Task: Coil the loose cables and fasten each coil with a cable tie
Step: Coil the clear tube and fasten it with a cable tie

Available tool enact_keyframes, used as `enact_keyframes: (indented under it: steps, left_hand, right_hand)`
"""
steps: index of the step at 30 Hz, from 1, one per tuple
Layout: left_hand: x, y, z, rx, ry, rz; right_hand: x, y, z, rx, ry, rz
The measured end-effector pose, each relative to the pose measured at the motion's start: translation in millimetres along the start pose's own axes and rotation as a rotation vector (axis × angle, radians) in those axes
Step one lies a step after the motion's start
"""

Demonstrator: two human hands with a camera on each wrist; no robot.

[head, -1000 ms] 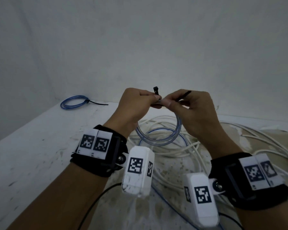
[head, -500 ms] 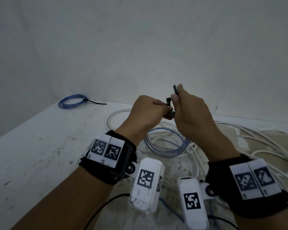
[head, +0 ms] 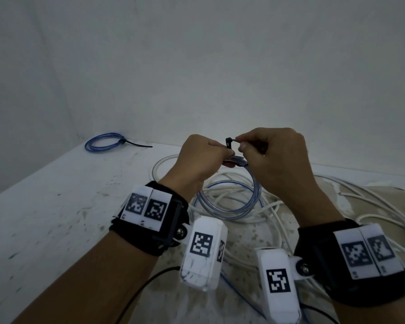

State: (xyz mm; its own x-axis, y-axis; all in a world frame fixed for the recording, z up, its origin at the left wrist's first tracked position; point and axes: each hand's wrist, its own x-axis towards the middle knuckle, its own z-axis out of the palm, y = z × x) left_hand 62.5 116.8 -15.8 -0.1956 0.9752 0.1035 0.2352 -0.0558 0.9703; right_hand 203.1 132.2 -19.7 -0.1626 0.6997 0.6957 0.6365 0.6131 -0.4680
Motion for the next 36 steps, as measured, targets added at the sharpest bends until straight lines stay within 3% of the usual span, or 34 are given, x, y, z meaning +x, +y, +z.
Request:
enact_keyframes:
  steps: [9, 15, 26, 36]
  left_hand:
    - [5, -9, 3, 0.042, 0.001, 0.047]
    - [5, -12, 6, 0.180, -0.041, 0.156]
    - [4, -12, 7, 0.516, -0.087, 0.283]
    - [5, -14, 8, 0.546, -0.118, 0.303]
  right_hand:
    - [0, -1, -1, -0.034, -0.020, 0.038]
    - [1, -2, -1, -0.068, 0.000, 0.105]
    - [5, 3, -7, -0.165, -0.304, 0.107]
    - [5, 8, -8, -0.123, -0.288, 0.112]
